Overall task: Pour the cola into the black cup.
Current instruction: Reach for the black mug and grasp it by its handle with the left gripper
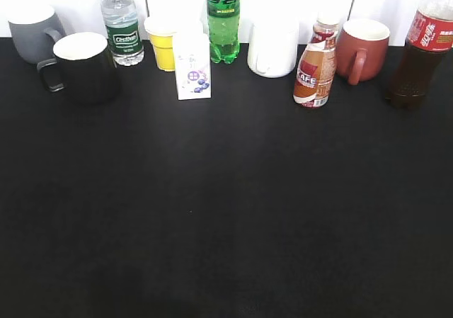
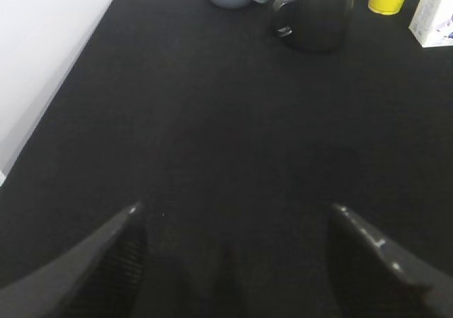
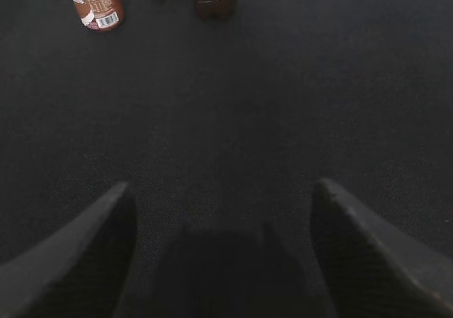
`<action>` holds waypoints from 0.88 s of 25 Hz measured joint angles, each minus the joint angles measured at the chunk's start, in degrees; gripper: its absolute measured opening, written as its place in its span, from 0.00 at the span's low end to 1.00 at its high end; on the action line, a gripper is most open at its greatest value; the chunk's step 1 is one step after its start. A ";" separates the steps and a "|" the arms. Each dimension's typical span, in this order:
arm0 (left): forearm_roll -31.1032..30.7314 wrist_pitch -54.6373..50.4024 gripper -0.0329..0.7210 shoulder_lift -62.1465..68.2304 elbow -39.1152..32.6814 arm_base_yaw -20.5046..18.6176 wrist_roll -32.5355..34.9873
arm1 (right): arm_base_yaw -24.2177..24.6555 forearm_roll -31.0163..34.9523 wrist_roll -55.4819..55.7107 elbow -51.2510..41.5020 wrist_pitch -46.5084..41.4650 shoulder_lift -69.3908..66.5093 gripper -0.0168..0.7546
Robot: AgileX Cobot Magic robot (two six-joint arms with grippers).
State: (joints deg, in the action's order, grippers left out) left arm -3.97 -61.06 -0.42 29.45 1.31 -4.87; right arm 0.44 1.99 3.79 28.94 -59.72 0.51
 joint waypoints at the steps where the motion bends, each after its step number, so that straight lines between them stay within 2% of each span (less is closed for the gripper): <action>1: 0.00 0.00 0.83 0.00 0.00 0.00 0.00 | 0.00 0.00 0.00 0.00 0.00 0.00 0.78; 9: 0.81 2.58 0.83 0.00 1.01 0.00 0.00 | 0.00 0.00 0.00 0.00 0.00 0.00 0.78; 12: 1.48 26.14 0.79 1.23 0.16 0.00 0.00 | 0.00 0.00 0.00 0.00 0.00 0.00 0.78; 15: 1.48 49.47 0.73 10.83 -7.51 0.00 0.00 | 0.00 0.00 0.00 0.00 0.00 0.00 0.78; 18: 1.00 72.12 0.71 29.12 -16.22 0.00 0.00 | 0.00 0.00 0.00 0.00 0.00 0.00 0.78; 22: 0.32 102.69 0.66 63.90 -17.12 0.00 0.00 | 0.00 0.00 0.00 0.00 0.00 0.00 0.78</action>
State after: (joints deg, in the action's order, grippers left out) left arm -3.65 41.63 63.48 12.33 1.31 -4.87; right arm 0.44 1.99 3.79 28.94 -59.72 0.51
